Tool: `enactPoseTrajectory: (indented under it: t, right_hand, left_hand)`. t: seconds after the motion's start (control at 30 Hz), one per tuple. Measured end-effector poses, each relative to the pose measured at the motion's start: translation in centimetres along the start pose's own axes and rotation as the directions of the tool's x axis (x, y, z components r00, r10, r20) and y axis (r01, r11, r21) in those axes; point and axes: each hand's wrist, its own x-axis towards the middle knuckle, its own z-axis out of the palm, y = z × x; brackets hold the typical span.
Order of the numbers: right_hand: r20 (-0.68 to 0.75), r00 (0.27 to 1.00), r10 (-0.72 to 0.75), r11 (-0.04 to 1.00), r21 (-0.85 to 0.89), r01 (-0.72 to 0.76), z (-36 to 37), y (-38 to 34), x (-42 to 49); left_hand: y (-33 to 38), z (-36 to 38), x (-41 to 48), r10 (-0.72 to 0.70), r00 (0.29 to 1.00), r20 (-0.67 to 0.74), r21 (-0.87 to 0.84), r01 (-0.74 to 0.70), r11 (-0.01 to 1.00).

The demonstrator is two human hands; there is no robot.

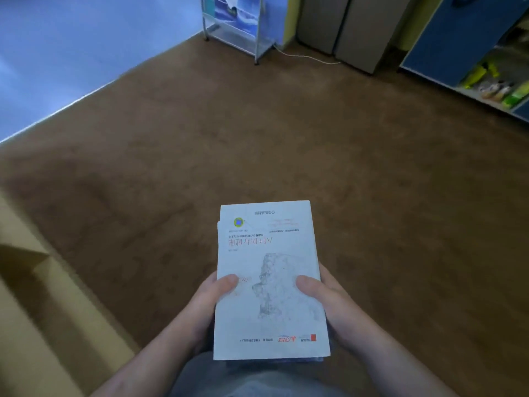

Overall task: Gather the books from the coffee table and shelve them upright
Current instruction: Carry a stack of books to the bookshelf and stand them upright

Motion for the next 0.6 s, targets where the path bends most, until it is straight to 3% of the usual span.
enactPoseTrajectory:
  t: [0.33, 0.5, 0.6]
  right_hand:
    - [0.243, 0.965, 0.093, 0.98, -0.191, -0.047, 7.3, -9.9, 16.1]
    - [0.35, 0.917, 0.194, 0.939, -0.336, -0.07, 12.1, -13.7, 21.9]
    - [0.441, 0.851, 0.286, 0.9, -0.428, -0.081, 15.5, -15.8, 25.5]
  left_hand:
    - [10.5, -6.2, 5.9, 0.134, 0.964, -0.231, -0.145, -0.171, 0.975]
    - [14.2, -8.8, 5.6, 0.198, 0.917, -0.348, -0.21, -0.282, 0.936]
    - [15.7, -10.0, 5.6, 0.205, 0.868, -0.452, -0.276, -0.355, 0.893]
